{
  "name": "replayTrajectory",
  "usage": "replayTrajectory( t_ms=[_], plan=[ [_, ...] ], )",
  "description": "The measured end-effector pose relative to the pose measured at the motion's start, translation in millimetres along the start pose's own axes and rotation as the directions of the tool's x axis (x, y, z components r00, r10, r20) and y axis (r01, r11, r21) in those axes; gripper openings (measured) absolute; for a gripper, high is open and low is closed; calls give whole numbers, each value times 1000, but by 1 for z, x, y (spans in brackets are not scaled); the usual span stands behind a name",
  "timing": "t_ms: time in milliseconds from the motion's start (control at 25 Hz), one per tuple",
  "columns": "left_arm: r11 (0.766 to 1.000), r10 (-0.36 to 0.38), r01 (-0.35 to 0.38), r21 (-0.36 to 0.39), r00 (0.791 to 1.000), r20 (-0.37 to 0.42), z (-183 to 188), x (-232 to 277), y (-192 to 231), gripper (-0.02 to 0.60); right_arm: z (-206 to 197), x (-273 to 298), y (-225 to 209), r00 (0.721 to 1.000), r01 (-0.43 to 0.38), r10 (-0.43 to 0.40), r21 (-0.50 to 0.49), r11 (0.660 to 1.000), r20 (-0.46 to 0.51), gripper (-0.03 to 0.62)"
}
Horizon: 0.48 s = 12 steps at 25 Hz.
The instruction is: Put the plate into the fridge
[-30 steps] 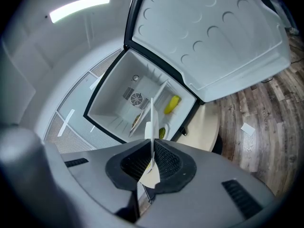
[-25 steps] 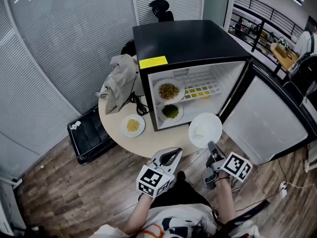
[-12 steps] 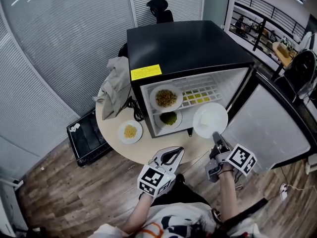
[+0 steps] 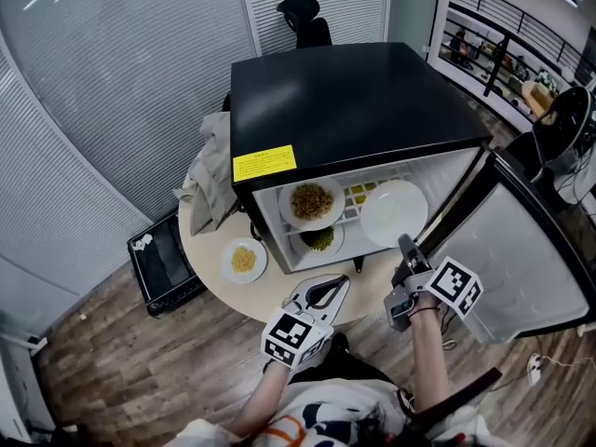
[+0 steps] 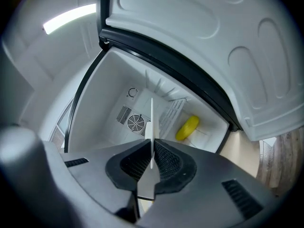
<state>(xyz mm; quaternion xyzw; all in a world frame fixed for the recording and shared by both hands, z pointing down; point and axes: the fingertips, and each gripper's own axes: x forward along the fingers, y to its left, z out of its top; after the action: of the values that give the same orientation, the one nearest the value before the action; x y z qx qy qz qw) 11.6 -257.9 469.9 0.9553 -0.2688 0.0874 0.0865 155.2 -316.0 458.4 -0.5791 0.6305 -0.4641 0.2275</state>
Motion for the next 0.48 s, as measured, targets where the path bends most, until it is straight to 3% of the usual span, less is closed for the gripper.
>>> replayTrajectory(
  t_ms=[480],
  plan=[
    [1000,-2,3,8,1000,-28,4,29,17,14,13,48,-4,1000,-1,1,18,1000,26,25]
  ],
)
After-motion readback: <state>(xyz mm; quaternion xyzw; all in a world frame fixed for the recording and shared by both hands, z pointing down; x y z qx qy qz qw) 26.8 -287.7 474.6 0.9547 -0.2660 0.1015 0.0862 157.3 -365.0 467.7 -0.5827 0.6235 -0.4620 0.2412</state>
